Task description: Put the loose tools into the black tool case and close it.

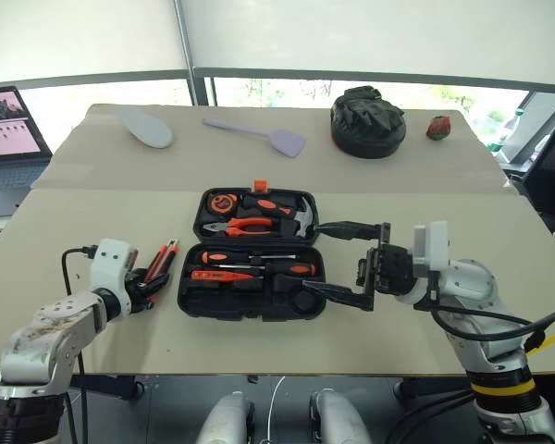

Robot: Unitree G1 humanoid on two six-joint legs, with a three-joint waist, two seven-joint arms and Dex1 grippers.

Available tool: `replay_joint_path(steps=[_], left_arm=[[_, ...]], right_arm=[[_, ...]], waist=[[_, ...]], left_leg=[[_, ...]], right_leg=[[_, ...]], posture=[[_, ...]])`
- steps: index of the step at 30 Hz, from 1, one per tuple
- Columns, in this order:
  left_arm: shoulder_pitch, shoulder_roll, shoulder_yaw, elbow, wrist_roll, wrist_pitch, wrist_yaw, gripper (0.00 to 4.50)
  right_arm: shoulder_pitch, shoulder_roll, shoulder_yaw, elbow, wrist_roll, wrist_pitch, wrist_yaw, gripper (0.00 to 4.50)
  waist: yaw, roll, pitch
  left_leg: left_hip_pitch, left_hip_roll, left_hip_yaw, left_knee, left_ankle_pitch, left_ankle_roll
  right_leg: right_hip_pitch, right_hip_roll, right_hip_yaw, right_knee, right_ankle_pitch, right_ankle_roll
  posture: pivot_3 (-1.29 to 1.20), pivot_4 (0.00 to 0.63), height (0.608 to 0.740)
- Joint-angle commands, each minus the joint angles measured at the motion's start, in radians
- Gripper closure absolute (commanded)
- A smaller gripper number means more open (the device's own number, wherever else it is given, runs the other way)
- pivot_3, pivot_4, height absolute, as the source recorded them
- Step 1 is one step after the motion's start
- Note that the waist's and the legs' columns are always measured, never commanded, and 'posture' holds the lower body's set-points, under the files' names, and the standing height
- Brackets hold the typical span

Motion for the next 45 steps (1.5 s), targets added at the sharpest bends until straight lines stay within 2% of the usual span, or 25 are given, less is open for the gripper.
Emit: replay_joint_path(steps=[1,3,5,8,14,18,22,32,35,39,41,42,45], left_arm=[[-0.082,0.097,0.059,0.002,-0.012,-0.135,-0.155,2.83],[-0.149,0.157,-0.011,-0.015,-0.052,-0.301,-0.431,2.83],[-0.171,0.204,-0.096,-0.027,-0.05,-0.393,-0.619,2.83],[-0.212,0.263,-0.313,0.003,0.124,-0.596,-0.793,2.83],[-0.345,0.22,-0.533,0.029,0.283,-0.638,-0.844,2.83],[-0.401,0.155,-0.606,0.099,0.359,-0.68,-0.838,2.83],[-0.406,0.14,-0.627,0.088,0.364,-0.656,-0.875,2.83],[-0.384,0.171,-0.629,0.063,0.398,-0.616,-0.889,2.83],[-0.374,0.174,-0.63,0.025,0.376,-0.537,-0.887,2.83],[-0.358,0.215,-0.639,0.0,0.388,-0.534,-0.919,2.83],[-0.353,0.218,-0.624,-0.009,0.348,-0.523,-0.938,1.83],[-0.355,0.198,-0.608,0.0,0.335,-0.538,-0.922,1.67],[-0.357,0.171,-0.579,0.004,0.296,-0.574,-0.936,0.54]], right_arm=[[0.0,-0.031,-0.051,-0.049,0.028,0.018,-0.011,0.0],[0.02,-0.072,-0.084,-0.056,0.037,0.04,-0.007,0.0],[0.032,-0.102,-0.102,-0.06,0.041,0.057,-0.003,0.0],[0.059,-0.164,-0.102,-0.061,0.014,0.1,0.007,0.0],[0.116,-0.202,-0.098,-0.114,0.029,0.151,-0.01,0.0],[0.17,-0.202,-0.115,-0.168,0.04,0.172,-0.034,0.0],[0.204,-0.208,-0.131,-0.193,0.047,0.185,-0.047,0.0],[0.219,-0.203,-0.136,-0.187,0.039,0.174,-0.052,0.0],[0.22,-0.201,-0.132,-0.181,0.034,0.169,-0.051,0.0],[0.218,-0.201,-0.131,-0.173,0.031,0.168,-0.047,0.0],[0.218,-0.199,-0.13,-0.162,0.029,0.163,-0.042,0.0],[0.217,-0.197,-0.127,-0.155,0.027,0.16,-0.041,0.0],[0.215,-0.187,-0.124,-0.139,0.027,0.157,-0.039,0.0]], waist=[[-0.002,-0.001,0.0],[0.008,-0.001,0.001],[0.013,-0.001,0.001],[0.008,0.002,-0.001],[0.001,-0.001,0.001],[0.001,-0.001,0.001],[0.001,-0.001,0.001],[-0.002,-0.001,0.001],[-0.001,-0.001,0.001],[-0.004,-0.001,0.001],[-0.007,-0.001,0.001],[-0.009,-0.001,0.001],[-0.01,-0.001,0.001]], left_leg=[[0.0,0.0,0.0,0.0,0.0,0.0],[-0.002,0.0,0.0,0.0,0.0,0.0],[-0.004,-0.001,-0.001,0.001,0.0,-0.001],[-0.002,-0.003,0.003,0.0,-0.002,0.003],[-0.004,0.001,0.005,0.0,-0.002,0.004],[-0.003,0.001,0.005,0.001,-0.001,0.004],[-0.005,0.001,0.005,0.008,-0.003,0.007],[-0.005,0.001,0.005,0.008,-0.003,0.007],[-0.005,0.001,0.005,0.008,-0.003,0.007],[-0.004,0.001,0.005,0.008,-0.003,0.007],[-0.004,0.001,0.005,0.008,-0.003,0.008],[-0.004,0.001,0.005,0.008,-0.003,0.008],[-0.004,0.001,0.005,0.008,-0.004,0.008]], right_leg=[[-0.001,0.001,0.0,0.0,0.0,-0.001],[-0.001,0.001,-0.001,0.0,0.0,-0.001],[-0.001,-0.001,-0.003,-0.003,0.0,-0.001],[0.001,-0.005,-0.001,-0.006,0.0,0.0],[-0.001,0.002,0.0,-0.006,0.0,0.0],[0.0,0.003,0.001,-0.004,0.0,0.0],[0.001,0.002,0.0,-0.003,0.0,0.002],[0.001,0.002,0.0,-0.003,-0.001,0.003],[0.001,0.002,0.0,-0.003,-0.001,0.003],[0.001,0.003,0.0,-0.003,-0.001,0.003],[0.001,0.003,0.001,-0.002,-0.001,0.003],[0.001,0.003,0.001,-0.002,-0.001,0.003],[0.001,0.003,0.001,-0.002,-0.001,0.003]], posture=[[0.0,0.15,0.74],[0.0,0.15,0.74],[0.0,0.15,0.74],[0.0,0.15,0.74],[0.0,0.15,0.74],[0.0,0.15,0.74],[0.0,0.15,0.74],[0.0,0.15,0.74],[0.0,0.15,0.74],[0.0,0.15,0.74],[0.0,0.15,0.74],[0.0,0.15,0.74],[0.0,0.15,0.74]])
